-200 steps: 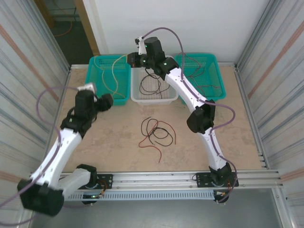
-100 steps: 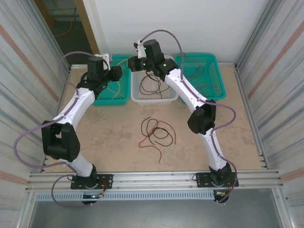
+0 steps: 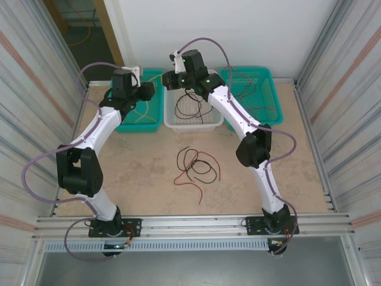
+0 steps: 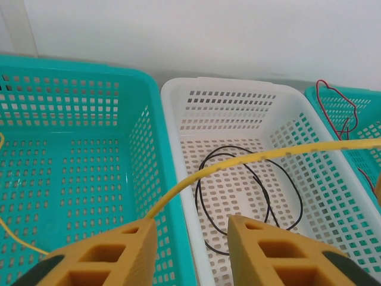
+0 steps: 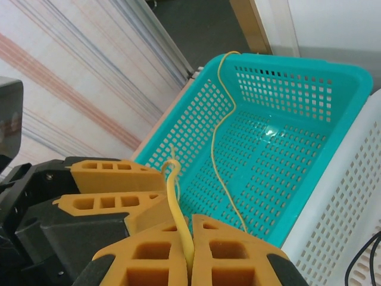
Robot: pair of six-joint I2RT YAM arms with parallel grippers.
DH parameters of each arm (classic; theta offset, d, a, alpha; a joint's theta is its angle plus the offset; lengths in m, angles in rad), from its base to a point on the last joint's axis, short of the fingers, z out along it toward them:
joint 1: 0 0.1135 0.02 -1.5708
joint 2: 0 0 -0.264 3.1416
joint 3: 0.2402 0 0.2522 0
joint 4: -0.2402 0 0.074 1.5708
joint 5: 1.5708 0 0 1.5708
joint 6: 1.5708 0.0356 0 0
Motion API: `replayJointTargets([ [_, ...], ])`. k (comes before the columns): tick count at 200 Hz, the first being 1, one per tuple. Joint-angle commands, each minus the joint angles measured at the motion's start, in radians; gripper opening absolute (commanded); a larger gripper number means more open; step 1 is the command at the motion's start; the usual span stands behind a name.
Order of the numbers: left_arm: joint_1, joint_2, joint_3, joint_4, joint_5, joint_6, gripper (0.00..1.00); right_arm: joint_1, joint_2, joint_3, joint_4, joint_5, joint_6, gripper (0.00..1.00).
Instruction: Untangle the cables
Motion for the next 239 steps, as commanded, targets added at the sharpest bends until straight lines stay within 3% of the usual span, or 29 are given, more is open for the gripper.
replayJointTargets([
  [1,0.021,-0.029,-0.057,-0.005,-0.005,0.030,0.39,-0.008,-0.075,-0.025,0.033,-0.032,-0.001,0.00],
  [64,0.025,-0.037,-0.106,0.000,-0.004,0.061,0.34,-0.004,-0.109,-0.059,0.037,-0.038,-0.006,0.00],
  [85,0.025,-0.033,-0.105,0.026,0.020,0.046,0.21,-0.003,-0.115,-0.064,0.037,-0.046,-0.006,0.00],
  [103,0.025,-0.023,-0.082,0.031,0.033,0.021,0.00,-0.003,-0.121,-0.071,0.036,-0.043,-0.007,0.00],
  [108,0.025,-0.019,-0.073,0.029,0.033,0.012,0.00,-0.003,-0.123,-0.073,0.034,-0.030,-0.006,0.00],
  [119,0.025,-0.010,-0.047,0.020,0.028,-0.014,0.00,-0.005,-0.132,-0.082,0.031,-0.006,-0.007,0.15],
  [132,0.026,0.003,-0.016,0.002,0.008,-0.058,0.00,-0.013,-0.142,-0.092,0.025,0.022,0.002,0.43],
  [145,0.028,0.015,0.020,-0.018,-0.013,-0.107,0.00,-0.022,-0.153,-0.096,-0.001,0.068,0.007,0.56],
  [169,0.041,0.051,0.107,-0.085,-0.071,-0.251,0.00,-0.044,-0.225,-0.195,-0.014,0.149,0.021,0.61],
  [196,0.061,0.114,0.212,-0.182,-0.114,-0.446,0.00,-0.066,-0.389,-0.450,0.051,0.196,0.046,0.62],
  [239,0.059,0.304,0.467,-0.469,-0.278,-0.559,0.00,-0.061,-0.668,-0.864,0.128,0.208,0.079,0.60],
])
